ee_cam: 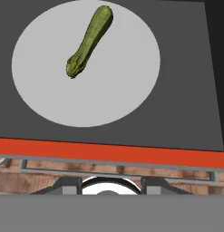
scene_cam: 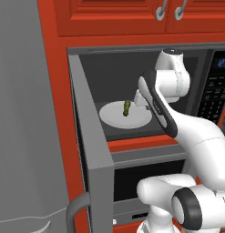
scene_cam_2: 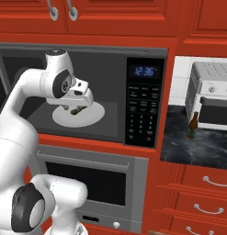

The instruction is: Close the microwave door.

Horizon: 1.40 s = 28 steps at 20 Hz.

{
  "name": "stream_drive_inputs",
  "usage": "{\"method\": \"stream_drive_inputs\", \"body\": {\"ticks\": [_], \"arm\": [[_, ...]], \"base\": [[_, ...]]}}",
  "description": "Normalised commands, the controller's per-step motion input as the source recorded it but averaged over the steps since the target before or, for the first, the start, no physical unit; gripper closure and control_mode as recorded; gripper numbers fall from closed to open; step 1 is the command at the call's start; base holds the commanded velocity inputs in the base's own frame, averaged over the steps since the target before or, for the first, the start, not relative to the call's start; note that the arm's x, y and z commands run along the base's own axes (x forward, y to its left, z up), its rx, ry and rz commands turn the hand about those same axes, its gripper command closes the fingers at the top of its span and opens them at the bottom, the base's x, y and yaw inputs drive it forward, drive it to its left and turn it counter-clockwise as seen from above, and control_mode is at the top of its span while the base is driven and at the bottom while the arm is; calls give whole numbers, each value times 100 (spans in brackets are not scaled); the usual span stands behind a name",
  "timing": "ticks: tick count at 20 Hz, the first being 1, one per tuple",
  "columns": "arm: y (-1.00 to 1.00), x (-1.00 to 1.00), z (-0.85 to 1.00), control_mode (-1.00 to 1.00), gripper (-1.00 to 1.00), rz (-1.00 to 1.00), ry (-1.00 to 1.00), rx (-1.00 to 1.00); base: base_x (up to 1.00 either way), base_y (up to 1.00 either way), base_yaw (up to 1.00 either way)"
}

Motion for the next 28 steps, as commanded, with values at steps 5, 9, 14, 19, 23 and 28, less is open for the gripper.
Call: {"method": "stream_drive_inputs", "body": {"ticks": [5,9,14,19,23,28], "arm": [[0,0,0,100,-100,0,0,0],[0,0,0,100,-100,0,0,0],[0,0,0,100,-100,0,0,0],[0,0,0,100,-100,0,0,0],[0,0,0,100,-100,0,0,0],[0,0,0,100,-100,0,0,0]], "base": [[0,0,0],[0,0,0],[0,0,0],[-13,0,0],[-44,0,0],[-58,0,0]]}}
